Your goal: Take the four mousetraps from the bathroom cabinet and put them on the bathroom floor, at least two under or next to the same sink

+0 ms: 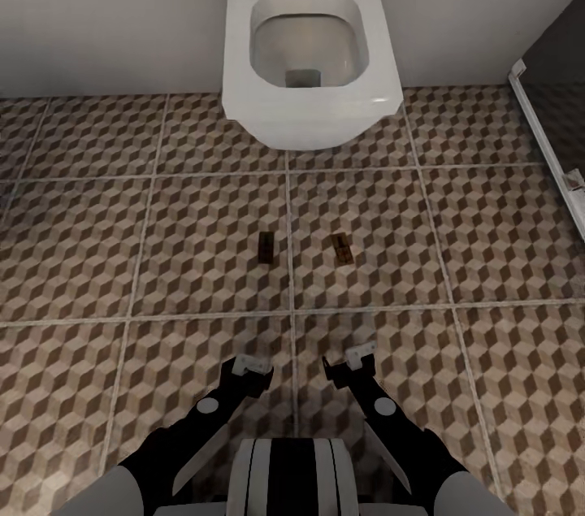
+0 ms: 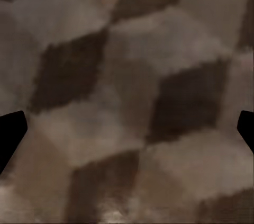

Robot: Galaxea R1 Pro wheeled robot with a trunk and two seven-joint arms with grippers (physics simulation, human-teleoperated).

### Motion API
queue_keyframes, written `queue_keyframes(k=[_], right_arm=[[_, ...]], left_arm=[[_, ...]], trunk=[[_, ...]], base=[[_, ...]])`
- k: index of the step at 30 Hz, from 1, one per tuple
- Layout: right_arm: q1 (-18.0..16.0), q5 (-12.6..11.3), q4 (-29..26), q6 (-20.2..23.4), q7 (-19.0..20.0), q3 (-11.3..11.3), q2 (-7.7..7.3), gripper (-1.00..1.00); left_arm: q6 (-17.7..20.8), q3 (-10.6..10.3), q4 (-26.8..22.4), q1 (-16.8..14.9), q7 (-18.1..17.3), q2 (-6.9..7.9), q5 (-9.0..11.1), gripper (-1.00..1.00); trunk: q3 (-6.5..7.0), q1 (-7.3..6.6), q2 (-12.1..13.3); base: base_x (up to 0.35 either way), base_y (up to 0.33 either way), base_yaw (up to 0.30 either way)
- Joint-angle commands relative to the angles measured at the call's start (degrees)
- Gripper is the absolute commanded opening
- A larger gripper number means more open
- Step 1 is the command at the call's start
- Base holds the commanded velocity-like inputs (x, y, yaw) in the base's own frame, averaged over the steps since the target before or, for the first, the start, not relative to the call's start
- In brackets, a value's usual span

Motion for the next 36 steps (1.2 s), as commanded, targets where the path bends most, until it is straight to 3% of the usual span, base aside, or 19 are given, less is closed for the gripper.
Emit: queue_keyframes(k=[1,11,36], right_arm=[[-0.06,-0.60,0.02,-0.22,-0.49,0.47,-0.09,1.00],[-0.06,-0.60,-0.04,-0.23,-0.49,0.47,-0.09,1.00],[-0.06,-0.60,-0.20,-0.30,-0.49,0.47,-0.07,1.00]], left_arm=[[0.17,-0.37,-0.15,-0.06,0.54,0.08,0.43,1.00],[0.17,-0.37,-0.16,-0.05,0.50,0.08,0.43,1.00],[0.17,-0.28,-0.18,-0.06,0.50,0.17,0.43,1.00]], trunk=[[-0.03,-0.04,-0.01],[-0.03,-0.04,-0.01],[-0.03,-0.04,-0.01]], base=[[-0.334,0.000,0.000],[-0.250,0.000,0.000],[-0.012,0.000,0.000]])
